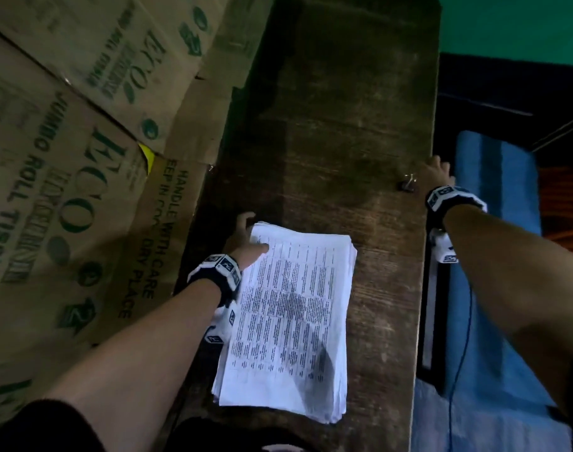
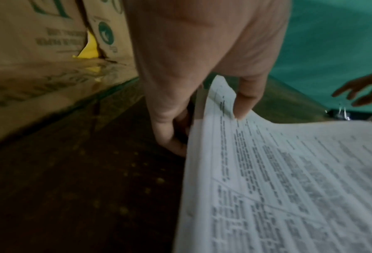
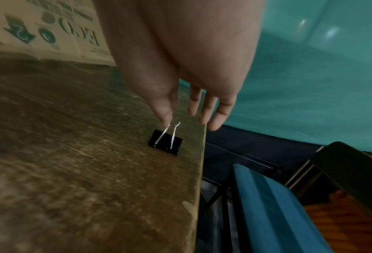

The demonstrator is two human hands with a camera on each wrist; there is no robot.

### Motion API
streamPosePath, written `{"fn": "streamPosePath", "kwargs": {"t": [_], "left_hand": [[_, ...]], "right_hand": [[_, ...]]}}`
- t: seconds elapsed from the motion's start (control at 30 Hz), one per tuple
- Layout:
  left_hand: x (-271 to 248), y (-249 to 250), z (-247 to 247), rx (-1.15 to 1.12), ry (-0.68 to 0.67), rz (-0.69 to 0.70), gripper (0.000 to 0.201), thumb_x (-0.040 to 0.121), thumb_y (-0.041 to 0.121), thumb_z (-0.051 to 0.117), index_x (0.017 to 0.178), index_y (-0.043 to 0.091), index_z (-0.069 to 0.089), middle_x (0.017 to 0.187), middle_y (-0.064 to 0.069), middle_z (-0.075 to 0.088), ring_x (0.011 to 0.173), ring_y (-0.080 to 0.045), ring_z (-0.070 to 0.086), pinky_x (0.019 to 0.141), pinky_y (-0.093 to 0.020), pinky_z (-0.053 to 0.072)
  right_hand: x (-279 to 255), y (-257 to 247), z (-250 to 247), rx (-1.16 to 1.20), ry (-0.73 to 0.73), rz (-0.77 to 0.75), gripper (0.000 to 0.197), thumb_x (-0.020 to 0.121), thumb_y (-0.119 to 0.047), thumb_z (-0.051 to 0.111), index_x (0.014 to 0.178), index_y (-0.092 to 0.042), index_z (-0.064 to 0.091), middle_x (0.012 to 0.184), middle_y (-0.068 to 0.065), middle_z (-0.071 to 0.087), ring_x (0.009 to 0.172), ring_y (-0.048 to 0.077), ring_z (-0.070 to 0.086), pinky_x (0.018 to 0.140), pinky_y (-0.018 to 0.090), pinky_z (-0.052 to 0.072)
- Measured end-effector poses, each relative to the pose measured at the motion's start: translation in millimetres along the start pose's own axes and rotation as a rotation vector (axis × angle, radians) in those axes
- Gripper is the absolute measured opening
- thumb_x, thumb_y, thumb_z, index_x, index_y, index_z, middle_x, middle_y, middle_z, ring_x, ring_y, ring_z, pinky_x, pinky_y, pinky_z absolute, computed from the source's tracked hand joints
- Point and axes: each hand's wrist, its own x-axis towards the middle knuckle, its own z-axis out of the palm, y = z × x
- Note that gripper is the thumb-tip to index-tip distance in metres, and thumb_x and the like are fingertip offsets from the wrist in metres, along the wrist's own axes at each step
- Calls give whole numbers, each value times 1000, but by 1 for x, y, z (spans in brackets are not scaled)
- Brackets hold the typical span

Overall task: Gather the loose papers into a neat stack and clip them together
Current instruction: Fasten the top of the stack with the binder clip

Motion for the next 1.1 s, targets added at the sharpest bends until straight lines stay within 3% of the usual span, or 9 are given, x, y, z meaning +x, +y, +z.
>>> {"fn": "streamPosePath", "kwargs": {"t": [0.13,0.23,0.3,0.4,0.53,0.67,0.83,0.97,1.1], "left_hand": [[6,15,-5,259,-80,109,53,78,30,66,128,32,49,120,-6,49,100,-24,57,85,-35,52],[23,15,-3,384,-193,97,60,59,52,61,117,39,54,121,-8,54,102,-25,61,88,-39,54],[28,18,-4,459,-249,136,56,60,49,64,114,38,54,119,-8,57,103,-25,61,89,-40,53],[14,40,-11,541,-289,179,46,80,31,69,122,20,52,111,-8,60,98,-25,59,85,-35,51],[15,51,-14,613,-310,198,31,86,26,64,112,10,58,99,-8,63,84,-21,58,64,-27,46],[16,66,-9,796,-277,257,38,82,32,66,113,12,59,111,-10,63,98,-27,61,78,-31,50],[2,63,2,869,-314,333,49,94,28,53,139,12,42,129,-15,57,113,-32,57,88,-34,47],[-15,35,2,784,-402,394,49,95,19,52,142,9,41,142,-15,49,129,-29,48,106,-38,40],[-38,13,1,701,-426,504,45,92,12,54,137,11,48,137,-13,54,125,-28,51,104,-36,42]], "right_hand": [[18,-6,2,-72,-129,-37,33,96,-12,54,121,9,56,131,27,51,117,43,51,92,44,46],[16,-11,5,-231,-178,-122,24,96,-1,48,110,14,61,119,30,59,110,42,58,88,44,48],[9,-13,8,-263,-154,-148,27,96,-4,48,114,13,58,121,32,57,113,45,55,92,46,45],[-8,-18,4,-191,-170,-161,32,99,-13,45,115,11,59,122,30,56,112,43,55,86,43,46],[-26,-24,-16,-103,-257,-194,30,94,-18,56,89,11,62,107,26,62,94,39,61,71,37,45],[-64,-42,-21,-100,-259,-329,29,89,-18,65,102,7,67,110,22,66,100,36,63,77,35,48],[-123,-81,-2,60,-275,-394,41,79,-18,76,116,-7,63,113,15,67,104,29,63,76,27,42],[-169,-109,14,123,-397,-436,17,85,-11,68,101,-10,66,92,5,68,81,20,63,55,19,41],[-205,-123,34,95,-372,-514,26,89,-12,66,113,-7,58,112,10,65,96,25,60,69,26,41]]}}
